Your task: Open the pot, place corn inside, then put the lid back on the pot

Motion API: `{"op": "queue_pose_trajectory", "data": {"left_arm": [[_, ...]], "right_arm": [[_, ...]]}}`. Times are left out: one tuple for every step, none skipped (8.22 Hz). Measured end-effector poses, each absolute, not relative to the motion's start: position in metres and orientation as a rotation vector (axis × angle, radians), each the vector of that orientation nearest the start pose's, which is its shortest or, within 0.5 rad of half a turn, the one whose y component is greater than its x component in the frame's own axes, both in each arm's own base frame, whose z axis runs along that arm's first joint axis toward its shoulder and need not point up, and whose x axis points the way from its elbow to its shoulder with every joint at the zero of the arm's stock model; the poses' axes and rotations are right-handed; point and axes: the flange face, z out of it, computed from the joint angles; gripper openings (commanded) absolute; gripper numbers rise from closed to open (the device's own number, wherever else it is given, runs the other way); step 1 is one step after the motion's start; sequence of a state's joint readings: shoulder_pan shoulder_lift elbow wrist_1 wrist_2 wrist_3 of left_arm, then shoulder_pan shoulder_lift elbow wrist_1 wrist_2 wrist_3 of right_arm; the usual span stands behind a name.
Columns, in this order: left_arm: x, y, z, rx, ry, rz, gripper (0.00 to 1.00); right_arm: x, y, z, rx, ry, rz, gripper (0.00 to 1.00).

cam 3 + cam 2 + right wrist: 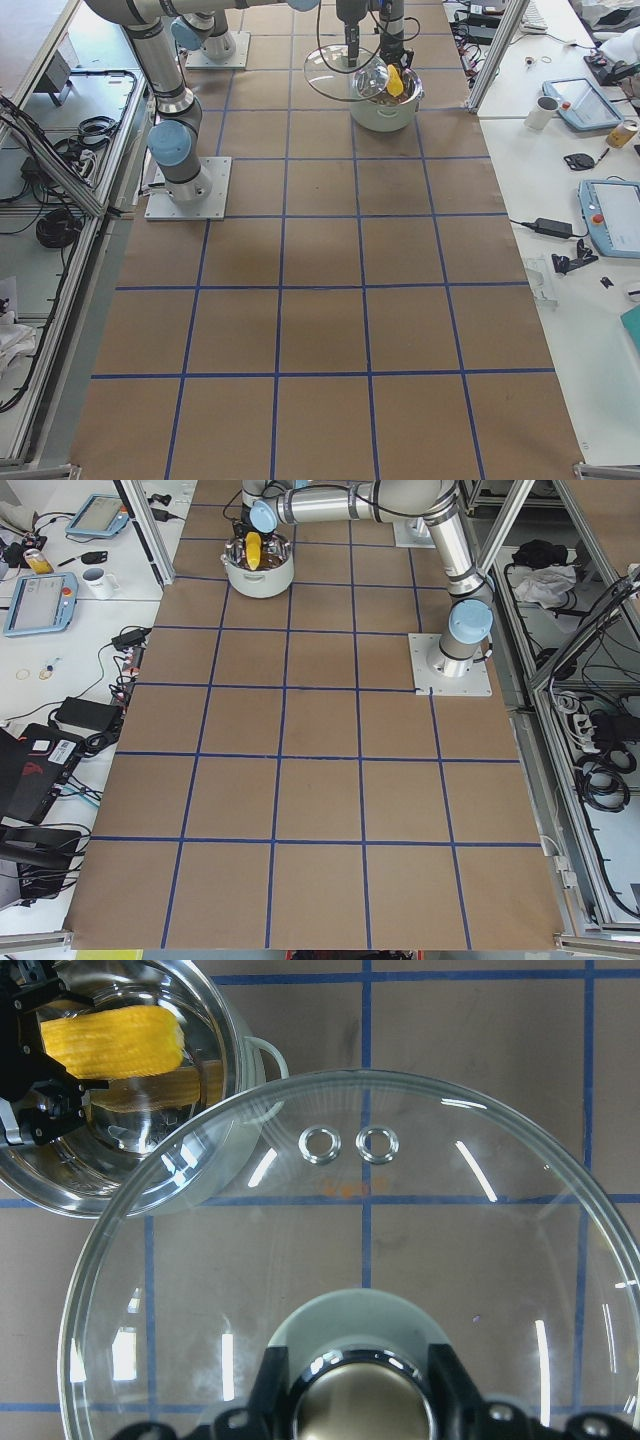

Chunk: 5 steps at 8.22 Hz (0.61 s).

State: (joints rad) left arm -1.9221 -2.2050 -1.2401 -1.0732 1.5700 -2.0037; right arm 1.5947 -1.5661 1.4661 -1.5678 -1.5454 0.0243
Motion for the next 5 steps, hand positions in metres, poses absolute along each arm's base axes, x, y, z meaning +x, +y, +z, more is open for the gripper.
{"op": "queue_pose_trajectory", "data": {"left_arm": [[-0.381, -0.652, 0.309, -2.441, 2.247, -0.124, 1.00], [-0.381, -0.652, 0.309, -2.447, 2.243, -0.124, 1.00], [-0.380, -0.651, 0.317, -2.456, 2.245, -0.130, 1.00], [-0.377, -0.647, 0.334, -2.461, 2.255, -0.142, 1.00], [-0.372, -0.640, 0.359, -2.451, 2.280, -0.155, 1.00]], "right_arm": [[0.148, -0.498, 0.537, -0.002, 3.111, -0.150, 0.18], [0.148, -0.498, 0.537, -0.004, 3.112, -0.151, 0.18], [0.149, -0.497, 0.537, -0.006, 3.113, -0.152, 0.18], [0.149, -0.497, 0.538, -0.007, 3.113, -0.155, 0.18], [0.149, -0.497, 0.538, -0.008, 3.114, -0.156, 0.18]]}}
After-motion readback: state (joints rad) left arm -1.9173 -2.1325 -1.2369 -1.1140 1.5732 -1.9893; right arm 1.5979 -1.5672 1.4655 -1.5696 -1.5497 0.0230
